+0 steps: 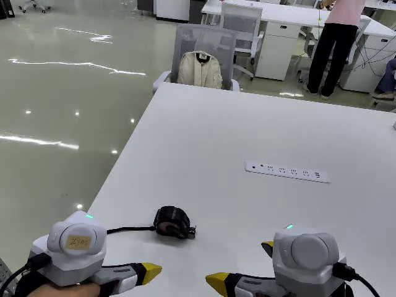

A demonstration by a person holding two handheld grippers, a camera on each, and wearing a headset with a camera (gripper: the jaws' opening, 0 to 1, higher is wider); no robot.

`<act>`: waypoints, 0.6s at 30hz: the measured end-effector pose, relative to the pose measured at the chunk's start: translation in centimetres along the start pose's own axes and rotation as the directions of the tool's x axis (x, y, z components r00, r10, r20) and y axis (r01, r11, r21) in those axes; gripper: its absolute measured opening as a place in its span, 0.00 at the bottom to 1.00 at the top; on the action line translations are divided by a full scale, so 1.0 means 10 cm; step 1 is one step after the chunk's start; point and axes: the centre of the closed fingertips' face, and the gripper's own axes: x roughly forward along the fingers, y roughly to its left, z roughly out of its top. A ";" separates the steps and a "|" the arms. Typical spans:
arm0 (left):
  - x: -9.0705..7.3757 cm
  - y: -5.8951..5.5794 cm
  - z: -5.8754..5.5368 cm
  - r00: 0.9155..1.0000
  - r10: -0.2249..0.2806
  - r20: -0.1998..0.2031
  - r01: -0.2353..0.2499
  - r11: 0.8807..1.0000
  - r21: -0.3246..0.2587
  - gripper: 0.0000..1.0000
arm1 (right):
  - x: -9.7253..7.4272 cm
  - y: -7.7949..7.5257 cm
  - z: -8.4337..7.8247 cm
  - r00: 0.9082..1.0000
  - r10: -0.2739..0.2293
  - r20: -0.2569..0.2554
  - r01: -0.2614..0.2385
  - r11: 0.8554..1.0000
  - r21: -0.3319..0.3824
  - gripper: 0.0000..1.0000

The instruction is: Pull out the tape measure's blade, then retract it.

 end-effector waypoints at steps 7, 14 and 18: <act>0.00 -0.01 -0.01 1.000 0.000 -0.005 0.000 1.000 -0.008 0.98 | -0.01 -0.02 0.00 1.000 -0.004 0.003 0.004 1.000 0.004 0.84; 0.00 -0.01 0.00 1.000 0.003 -0.001 -0.003 1.000 -0.008 0.98 | -0.01 -0.01 -0.02 1.000 -0.001 0.002 0.001 1.000 0.005 0.84; 0.00 -0.01 -0.01 1.000 0.003 -0.004 -0.003 1.000 -0.007 0.98 | -0.01 -0.01 -0.03 1.000 0.002 0.002 -0.002 1.000 0.006 0.84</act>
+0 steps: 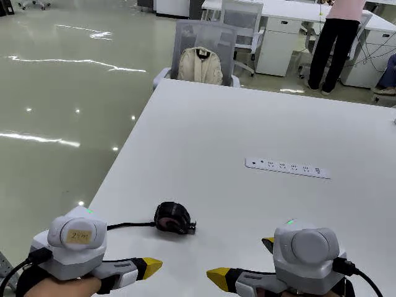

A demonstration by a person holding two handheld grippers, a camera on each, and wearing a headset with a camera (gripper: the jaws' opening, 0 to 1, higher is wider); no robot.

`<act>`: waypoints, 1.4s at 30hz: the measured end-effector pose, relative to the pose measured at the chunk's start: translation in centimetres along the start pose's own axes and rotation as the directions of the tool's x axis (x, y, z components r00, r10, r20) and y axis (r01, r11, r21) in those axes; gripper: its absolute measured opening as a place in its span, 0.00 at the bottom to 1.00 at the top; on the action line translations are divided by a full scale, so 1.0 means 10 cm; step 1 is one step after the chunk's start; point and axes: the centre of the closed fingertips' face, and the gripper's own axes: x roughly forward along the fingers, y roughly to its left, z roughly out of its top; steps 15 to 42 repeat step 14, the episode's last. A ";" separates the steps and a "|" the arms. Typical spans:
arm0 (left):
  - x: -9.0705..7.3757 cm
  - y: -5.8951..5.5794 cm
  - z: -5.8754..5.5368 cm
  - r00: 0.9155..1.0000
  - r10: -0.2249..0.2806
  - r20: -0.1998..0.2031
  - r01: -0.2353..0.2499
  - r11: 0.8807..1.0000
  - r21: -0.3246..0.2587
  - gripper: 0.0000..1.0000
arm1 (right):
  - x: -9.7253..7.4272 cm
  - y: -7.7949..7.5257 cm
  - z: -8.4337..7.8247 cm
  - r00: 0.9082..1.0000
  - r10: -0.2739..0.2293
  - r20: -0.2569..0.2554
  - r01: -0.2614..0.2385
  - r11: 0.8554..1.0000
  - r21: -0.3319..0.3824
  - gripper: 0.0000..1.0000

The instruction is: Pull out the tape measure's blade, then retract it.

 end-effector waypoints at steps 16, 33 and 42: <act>-0.02 0.02 -0.03 1.000 0.009 -0.007 -0.009 1.000 -0.006 0.98 | 0.00 0.02 -0.02 1.000 0.006 -0.001 -0.006 1.000 0.001 0.84; -0.02 0.02 -0.03 1.000 0.009 -0.007 -0.009 1.000 -0.006 0.98 | 0.00 0.02 -0.02 1.000 0.006 -0.001 -0.006 1.000 0.001 0.84; -0.02 0.02 -0.03 1.000 0.009 -0.007 -0.009 1.000 -0.006 0.98 | 0.00 0.02 -0.02 1.000 0.006 -0.001 -0.006 1.000 0.001 0.84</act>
